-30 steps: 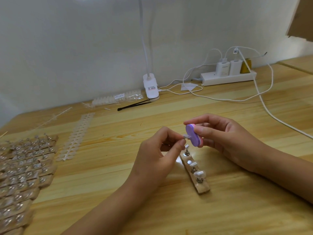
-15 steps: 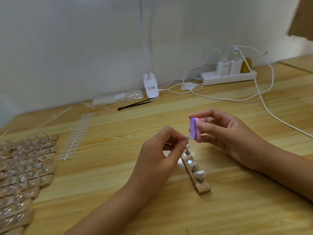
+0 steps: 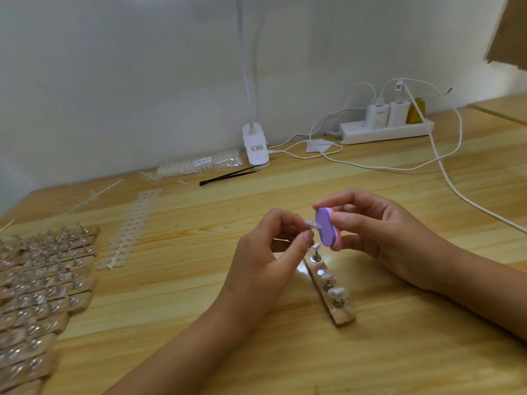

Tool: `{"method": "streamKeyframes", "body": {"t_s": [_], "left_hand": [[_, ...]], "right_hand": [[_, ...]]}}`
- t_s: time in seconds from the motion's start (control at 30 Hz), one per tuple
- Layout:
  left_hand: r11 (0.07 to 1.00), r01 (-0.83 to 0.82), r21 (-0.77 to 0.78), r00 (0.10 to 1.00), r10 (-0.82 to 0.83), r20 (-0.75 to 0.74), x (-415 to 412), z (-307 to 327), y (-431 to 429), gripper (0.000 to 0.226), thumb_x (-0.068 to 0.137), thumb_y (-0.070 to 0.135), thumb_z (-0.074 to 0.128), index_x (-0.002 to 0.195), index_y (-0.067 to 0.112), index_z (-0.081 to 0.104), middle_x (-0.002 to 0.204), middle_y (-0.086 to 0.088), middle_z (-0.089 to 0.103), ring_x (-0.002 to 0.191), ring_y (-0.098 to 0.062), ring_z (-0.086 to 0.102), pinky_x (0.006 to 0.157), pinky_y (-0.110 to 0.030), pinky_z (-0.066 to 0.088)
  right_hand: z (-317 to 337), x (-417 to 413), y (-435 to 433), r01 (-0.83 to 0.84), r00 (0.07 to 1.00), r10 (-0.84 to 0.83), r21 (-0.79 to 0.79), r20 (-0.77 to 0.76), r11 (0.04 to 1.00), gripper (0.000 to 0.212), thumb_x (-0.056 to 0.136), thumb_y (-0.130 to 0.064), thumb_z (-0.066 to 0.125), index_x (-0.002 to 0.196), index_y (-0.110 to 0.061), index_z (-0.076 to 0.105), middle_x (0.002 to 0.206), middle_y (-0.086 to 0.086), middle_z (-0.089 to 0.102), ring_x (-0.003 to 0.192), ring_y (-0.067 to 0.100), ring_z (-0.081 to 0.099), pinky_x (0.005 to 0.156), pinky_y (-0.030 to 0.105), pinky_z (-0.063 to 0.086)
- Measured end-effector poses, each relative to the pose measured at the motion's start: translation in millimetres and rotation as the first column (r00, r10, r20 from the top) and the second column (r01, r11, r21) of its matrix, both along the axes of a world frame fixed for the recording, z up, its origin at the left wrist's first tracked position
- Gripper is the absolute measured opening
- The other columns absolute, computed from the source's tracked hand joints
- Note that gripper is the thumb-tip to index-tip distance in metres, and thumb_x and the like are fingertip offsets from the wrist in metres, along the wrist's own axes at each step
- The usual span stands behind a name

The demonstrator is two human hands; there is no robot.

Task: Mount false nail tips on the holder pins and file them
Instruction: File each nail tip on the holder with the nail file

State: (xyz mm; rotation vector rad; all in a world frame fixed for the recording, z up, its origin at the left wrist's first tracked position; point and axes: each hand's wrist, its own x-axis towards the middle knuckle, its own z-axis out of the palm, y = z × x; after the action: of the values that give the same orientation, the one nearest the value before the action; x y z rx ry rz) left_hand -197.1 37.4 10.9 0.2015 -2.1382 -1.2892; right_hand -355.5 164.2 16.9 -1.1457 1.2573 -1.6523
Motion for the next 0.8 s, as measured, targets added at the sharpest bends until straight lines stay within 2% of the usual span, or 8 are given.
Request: {"method": "streamKeyframes", "body": {"t_s": [0.1, 0.27, 0.4, 0.53, 0.7, 0.8], "left_hand": [[1.000, 0.028, 0.011, 0.999, -0.028, 0.019, -0.4, -0.5, 1.3, 0.015, 0.091, 0.009, 0.067, 0.087, 0.023, 0.061, 0.085, 0.006, 0.070, 0.083, -0.012, 0.068, 0.077, -0.024, 0.054], [0.998, 0.021, 0.051, 0.999, -0.024, 0.047, -1.5, -2.0, -1.1, 0.009, 0.093, 0.013, 0.064, 0.092, 0.022, 0.063, 0.084, 0.004, 0.068, 0.080, -0.009, 0.066, 0.077, -0.040, 0.056], [0.998, 0.068, 0.011, 0.997, -0.069, 0.040, -0.8, -1.2, 2.4, 0.006, 0.092, 0.017, 0.060, 0.095, 0.021, 0.062, 0.086, 0.009, 0.068, 0.087, -0.010, 0.069, 0.082, -0.031, 0.057], [0.998, 0.047, 0.043, 0.999, -0.048, 0.007, -1.0, -1.8, 0.2, 0.003, 0.094, 0.014, 0.063, 0.095, 0.017, 0.061, 0.086, 0.008, 0.070, 0.082, -0.008, 0.067, 0.078, -0.030, 0.056], [0.998, 0.061, -0.003, 0.998, -0.061, 0.028, -0.7, -1.3, 1.7, 0.006, 0.094, 0.008, 0.063, 0.096, 0.013, 0.062, 0.088, 0.006, 0.070, 0.085, -0.007, 0.068, 0.079, -0.026, 0.055], [0.998, 0.056, -0.017, 0.998, -0.056, 0.027, -0.6, -1.4, 1.2, 0.005, 0.094, 0.009, 0.062, 0.095, 0.014, 0.062, 0.088, 0.010, 0.069, 0.084, -0.008, 0.067, 0.078, -0.023, 0.053]], "right_hand": [[0.2, -3.6, -0.2, 0.046, 0.999, -0.045, -0.006, 0.027, 0.999, 0.027, 0.081, -0.031, 0.071, 0.106, -0.023, 0.073, 0.084, -0.005, 0.067, 0.080, 0.009, 0.067, 0.073, 0.024, 0.055], [-0.9, 0.2, 1.5, -0.037, 0.999, 0.037, -0.007, -0.009, 0.999, 0.023, 0.087, -0.027, 0.071, 0.109, -0.021, 0.072, 0.090, -0.001, 0.070, 0.085, 0.011, 0.069, 0.073, 0.023, 0.056], [0.3, -3.1, 0.6, 0.061, 0.997, -0.060, -0.024, 0.044, 0.998, 0.024, 0.080, -0.029, 0.072, 0.104, -0.025, 0.073, 0.086, -0.004, 0.070, 0.086, 0.011, 0.070, 0.075, 0.025, 0.057], [-0.9, 0.6, 1.5, -0.079, 0.997, 0.079, 0.019, 0.022, 0.997, 0.020, 0.082, -0.024, 0.074, 0.101, -0.021, 0.071, 0.092, 0.003, 0.070, 0.088, 0.015, 0.070, 0.073, 0.028, 0.057], [0.8, -0.5, 0.1, 0.034, 0.998, -0.032, -0.023, 0.053, 0.999, 0.022, 0.079, -0.025, 0.072, 0.101, -0.023, 0.072, 0.086, -0.003, 0.069, 0.087, 0.013, 0.070, 0.075, 0.028, 0.058], [-0.4, -0.7, 1.9, -0.042, 0.999, 0.042, -0.011, 0.031, 0.999, 0.020, 0.083, -0.021, 0.074, 0.103, -0.020, 0.071, 0.090, 0.001, 0.070, 0.089, 0.014, 0.070, 0.074, 0.028, 0.057]]}}
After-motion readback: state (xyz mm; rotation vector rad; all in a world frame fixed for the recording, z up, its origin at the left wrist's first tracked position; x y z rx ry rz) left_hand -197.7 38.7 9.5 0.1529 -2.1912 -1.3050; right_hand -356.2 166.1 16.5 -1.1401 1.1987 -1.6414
